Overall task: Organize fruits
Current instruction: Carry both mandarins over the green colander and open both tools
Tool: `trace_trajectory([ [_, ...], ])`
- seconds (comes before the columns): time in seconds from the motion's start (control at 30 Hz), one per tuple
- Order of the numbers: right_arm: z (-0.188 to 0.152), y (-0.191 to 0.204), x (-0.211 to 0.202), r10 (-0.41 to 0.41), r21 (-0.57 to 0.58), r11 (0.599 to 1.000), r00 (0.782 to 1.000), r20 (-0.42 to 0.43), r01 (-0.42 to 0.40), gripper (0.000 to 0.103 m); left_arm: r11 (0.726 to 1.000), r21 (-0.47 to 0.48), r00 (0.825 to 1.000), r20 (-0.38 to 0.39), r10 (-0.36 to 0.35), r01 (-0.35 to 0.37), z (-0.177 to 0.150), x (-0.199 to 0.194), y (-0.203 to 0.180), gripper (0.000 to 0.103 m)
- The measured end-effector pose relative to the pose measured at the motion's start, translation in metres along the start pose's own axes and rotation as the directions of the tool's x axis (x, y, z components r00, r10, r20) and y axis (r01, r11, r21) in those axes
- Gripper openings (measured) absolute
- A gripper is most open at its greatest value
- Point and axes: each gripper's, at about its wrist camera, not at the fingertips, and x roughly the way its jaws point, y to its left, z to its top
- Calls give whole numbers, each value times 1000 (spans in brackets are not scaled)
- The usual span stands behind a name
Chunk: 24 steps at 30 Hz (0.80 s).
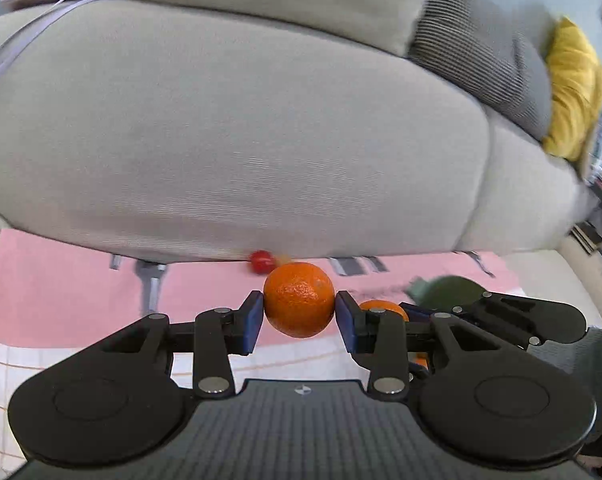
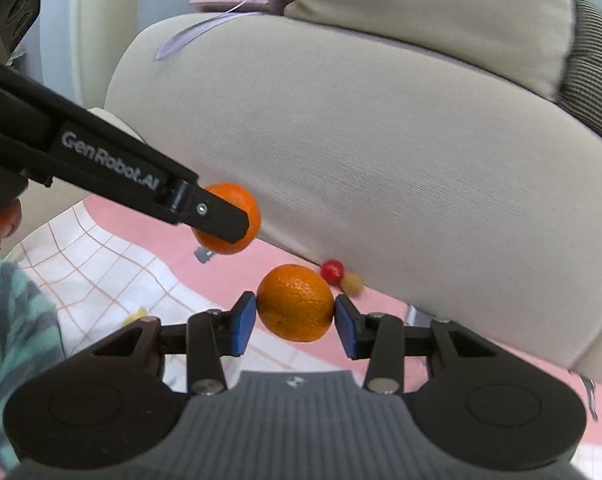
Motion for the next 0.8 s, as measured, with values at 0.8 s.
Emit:
trace_trajectory([
  [0.8,-109,-124,-90,-90,130,984,969,-230,122,40,948,213,954,-233,-187,238,-38,43,-152,44],
])
